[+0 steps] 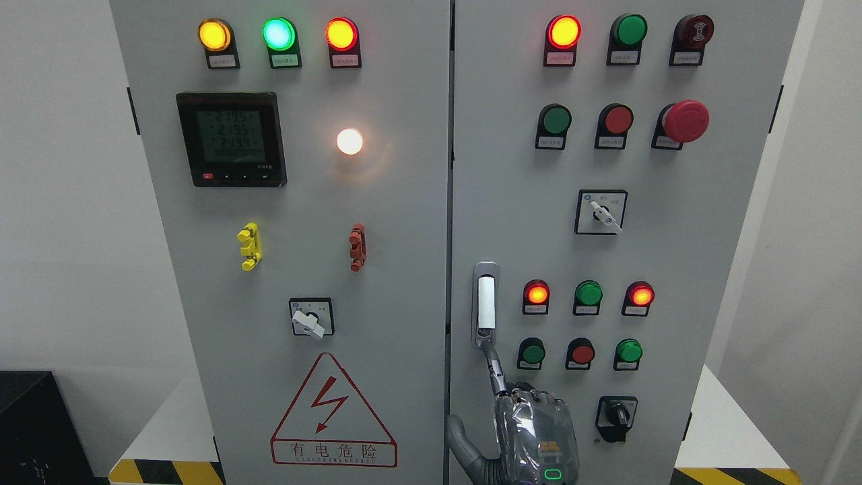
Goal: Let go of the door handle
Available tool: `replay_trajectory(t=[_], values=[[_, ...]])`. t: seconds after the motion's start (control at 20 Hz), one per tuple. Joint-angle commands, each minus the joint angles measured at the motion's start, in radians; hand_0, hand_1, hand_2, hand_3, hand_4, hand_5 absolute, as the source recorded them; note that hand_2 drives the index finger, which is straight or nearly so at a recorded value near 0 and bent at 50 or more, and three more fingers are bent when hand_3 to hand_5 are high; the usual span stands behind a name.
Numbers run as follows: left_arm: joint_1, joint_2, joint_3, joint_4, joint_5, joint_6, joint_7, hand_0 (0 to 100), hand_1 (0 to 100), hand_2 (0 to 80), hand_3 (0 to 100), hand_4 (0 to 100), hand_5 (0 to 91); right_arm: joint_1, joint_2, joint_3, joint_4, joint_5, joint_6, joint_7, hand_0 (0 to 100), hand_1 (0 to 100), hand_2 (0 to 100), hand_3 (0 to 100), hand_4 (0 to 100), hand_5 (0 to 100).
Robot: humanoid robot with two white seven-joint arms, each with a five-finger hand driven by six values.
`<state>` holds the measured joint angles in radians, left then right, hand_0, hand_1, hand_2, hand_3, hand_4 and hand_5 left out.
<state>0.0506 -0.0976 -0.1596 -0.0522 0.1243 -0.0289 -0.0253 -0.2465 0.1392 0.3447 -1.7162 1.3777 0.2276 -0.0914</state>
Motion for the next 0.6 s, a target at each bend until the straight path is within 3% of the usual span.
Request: replay_trajectory(t=[0.0, 0.55], values=[[0.000, 0.001, 0.000, 0.000, 0.000, 0.001, -0.001, 0, 0, 4.4, 11, 0, 0.0, 0.000, 0.000, 0.003, -0.036, 0.000, -0.004, -0.004, 36, 25, 0, 79, 76, 77], [0.000, 0.001, 0.000, 0.000, 0.000, 0.001, -0.001, 0, 0, 4.3, 11, 0, 0.0, -0.003, -0.001, 0.002, -0.046, 0.000, -0.004, -0.002, 36, 25, 0, 79, 76, 76]])
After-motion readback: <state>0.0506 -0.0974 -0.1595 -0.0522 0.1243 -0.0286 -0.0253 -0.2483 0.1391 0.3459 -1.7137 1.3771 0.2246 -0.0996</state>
